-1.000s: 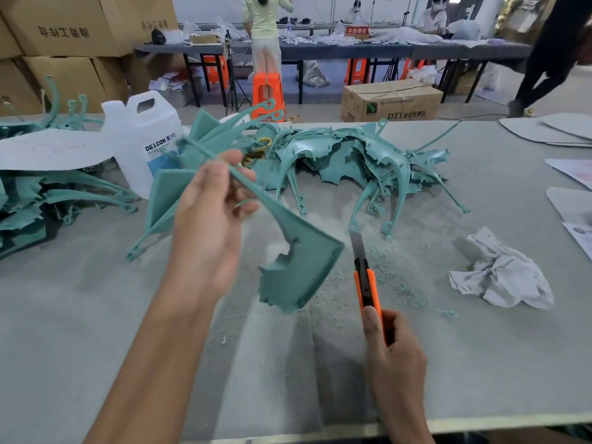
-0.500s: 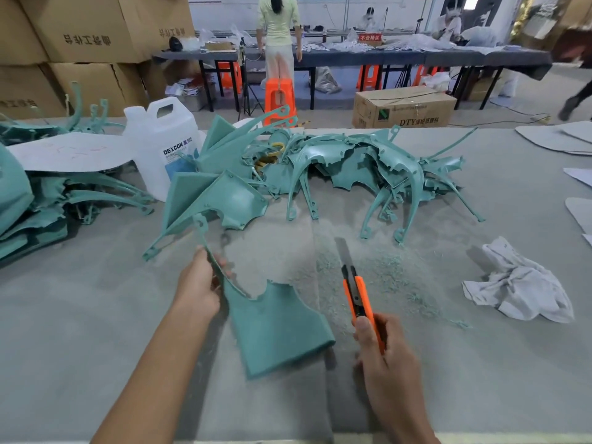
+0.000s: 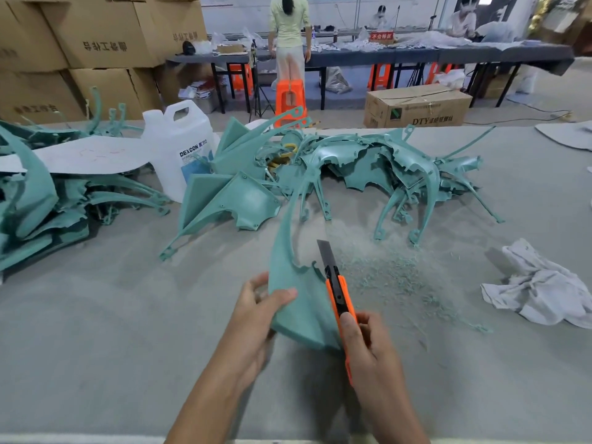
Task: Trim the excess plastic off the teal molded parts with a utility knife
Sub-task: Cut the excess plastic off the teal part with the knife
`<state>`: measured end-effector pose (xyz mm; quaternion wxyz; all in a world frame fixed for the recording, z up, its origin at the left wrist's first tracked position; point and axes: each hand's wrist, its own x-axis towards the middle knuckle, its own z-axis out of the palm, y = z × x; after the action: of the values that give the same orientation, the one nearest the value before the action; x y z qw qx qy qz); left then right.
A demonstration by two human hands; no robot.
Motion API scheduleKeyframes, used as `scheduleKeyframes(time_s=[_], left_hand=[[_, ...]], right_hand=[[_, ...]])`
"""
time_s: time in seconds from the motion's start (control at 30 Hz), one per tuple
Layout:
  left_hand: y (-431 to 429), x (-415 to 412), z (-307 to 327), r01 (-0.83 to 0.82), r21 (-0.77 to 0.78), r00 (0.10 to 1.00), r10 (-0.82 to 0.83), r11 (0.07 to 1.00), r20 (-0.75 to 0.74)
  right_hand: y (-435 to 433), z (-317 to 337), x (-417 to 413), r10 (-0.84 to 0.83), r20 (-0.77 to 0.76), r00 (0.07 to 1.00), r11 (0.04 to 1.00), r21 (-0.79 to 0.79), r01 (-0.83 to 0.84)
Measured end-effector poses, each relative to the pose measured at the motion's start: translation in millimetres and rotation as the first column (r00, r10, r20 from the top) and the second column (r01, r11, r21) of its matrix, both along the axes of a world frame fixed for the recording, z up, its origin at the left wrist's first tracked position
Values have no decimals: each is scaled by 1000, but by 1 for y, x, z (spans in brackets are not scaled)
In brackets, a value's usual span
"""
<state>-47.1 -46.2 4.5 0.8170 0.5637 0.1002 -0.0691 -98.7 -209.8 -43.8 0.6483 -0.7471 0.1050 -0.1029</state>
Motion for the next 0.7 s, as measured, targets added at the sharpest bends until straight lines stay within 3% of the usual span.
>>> scheduleKeyframes(time_s=[0.17,0.23,0.27,0.33,0.37,0.43,0.5,0.57,0.7], left_hand=[[-26,-35,-14,173,-170,968,-135,970,211],[-32,-46,-18,238,-102,930,-197,966,309],[-35,-52,-17,233,3,910,-219,973,353],[-42,-56,-17,123,245,892,-215,962,397],[-46,-56,-17,16,305,915,-137,952,379],[-45,-52,-14,-186,344,946,73,921,315],[-33,-47,-7,-264,399,938,136,878,320],[-17,-42,3,-261,480,933,92,837,347],[7,-36,10,-190,668,929,-89,720,360]], right_hand=[[6,7,-8,-29,-9,1000,993,113,30],[8,9,-13,-33,-9,999,986,165,34],[10,9,-15,-35,-8,999,981,190,36],[17,10,-17,-19,6,1000,967,252,17],[20,11,-19,-9,14,1000,959,282,5],[20,12,-20,-20,13,1000,940,342,14],[9,17,-23,-51,2,999,929,366,47],[-7,27,-29,-46,24,999,956,289,37],[-33,47,-41,110,95,989,993,-62,-105]])
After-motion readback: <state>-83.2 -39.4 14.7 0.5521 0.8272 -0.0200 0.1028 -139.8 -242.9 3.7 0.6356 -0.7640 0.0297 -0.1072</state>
